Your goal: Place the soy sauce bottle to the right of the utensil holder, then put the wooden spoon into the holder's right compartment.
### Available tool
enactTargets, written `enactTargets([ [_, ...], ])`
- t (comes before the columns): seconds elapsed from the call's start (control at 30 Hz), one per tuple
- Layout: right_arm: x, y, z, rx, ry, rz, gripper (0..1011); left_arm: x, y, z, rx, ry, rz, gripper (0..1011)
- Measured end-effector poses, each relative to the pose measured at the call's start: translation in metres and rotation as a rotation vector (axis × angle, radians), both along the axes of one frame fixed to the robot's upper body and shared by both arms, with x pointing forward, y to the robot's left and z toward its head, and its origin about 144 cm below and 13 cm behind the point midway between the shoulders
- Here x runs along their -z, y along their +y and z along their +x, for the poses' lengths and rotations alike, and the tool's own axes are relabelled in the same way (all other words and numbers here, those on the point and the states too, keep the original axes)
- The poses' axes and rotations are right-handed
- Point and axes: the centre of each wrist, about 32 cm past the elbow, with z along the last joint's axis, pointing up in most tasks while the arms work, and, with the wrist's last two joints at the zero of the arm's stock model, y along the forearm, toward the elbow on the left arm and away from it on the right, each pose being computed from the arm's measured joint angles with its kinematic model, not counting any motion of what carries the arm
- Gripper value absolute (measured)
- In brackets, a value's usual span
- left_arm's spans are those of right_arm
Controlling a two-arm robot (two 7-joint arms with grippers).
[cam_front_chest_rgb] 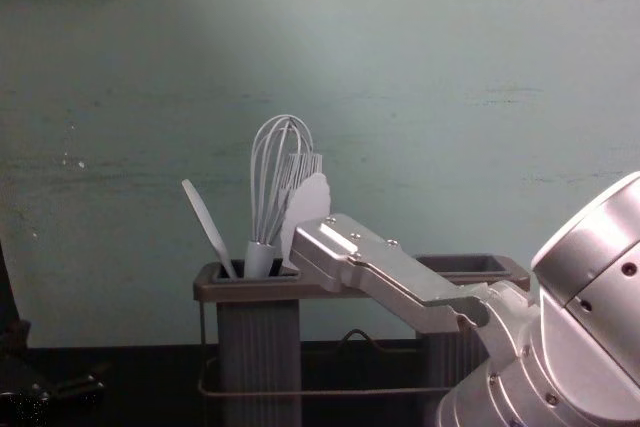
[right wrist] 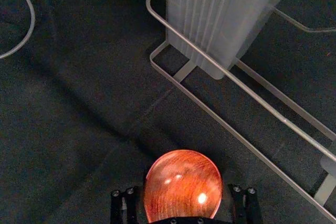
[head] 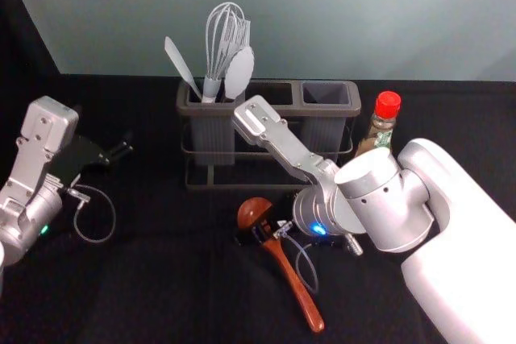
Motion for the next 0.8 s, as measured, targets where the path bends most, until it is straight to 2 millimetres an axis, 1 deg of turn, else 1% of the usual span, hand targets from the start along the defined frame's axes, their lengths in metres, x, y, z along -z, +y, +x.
enactTargets([
  [0.1, 0.0, 0.0, 0.0, -0.002, 0.0, 0.002, 842, 0.0, 0.0, 0.0, 0.0, 0.0, 0.0, 1011],
  [0.27, -0.003, -0.002, -0.003, -0.002, -0.012, 0.004, 842, 0.0, 0.0, 0.0, 0.0, 0.0, 0.0, 1011],
  [0.4, -0.009, -0.006, -0.009, -0.005, -0.034, 0.013, 842, 0.0, 0.0, 0.0, 0.0, 0.0, 0.0, 1011],
  [0.53, -0.015, -0.01, -0.016, -0.008, -0.054, 0.026, 842, 0.0, 0.0, 0.0, 0.0, 0.0, 0.0, 1011],
  [0.63, -0.02, -0.016, -0.026, -0.01, -0.072, 0.041, 842, 0.0, 0.0, 0.0, 0.0, 0.0, 0.0, 1011],
  [0.67, -0.02, -0.016, -0.026, -0.01, -0.072, 0.041, 842, 0.0, 0.0, 0.0, 0.0, 0.0, 0.0, 1011],
  [0.8, -0.025, -0.026, -0.041, -0.015, -0.112, 0.07, 842, 0.0, 0.0, 0.0, 0.0, 0.0, 0.0, 1011],
])
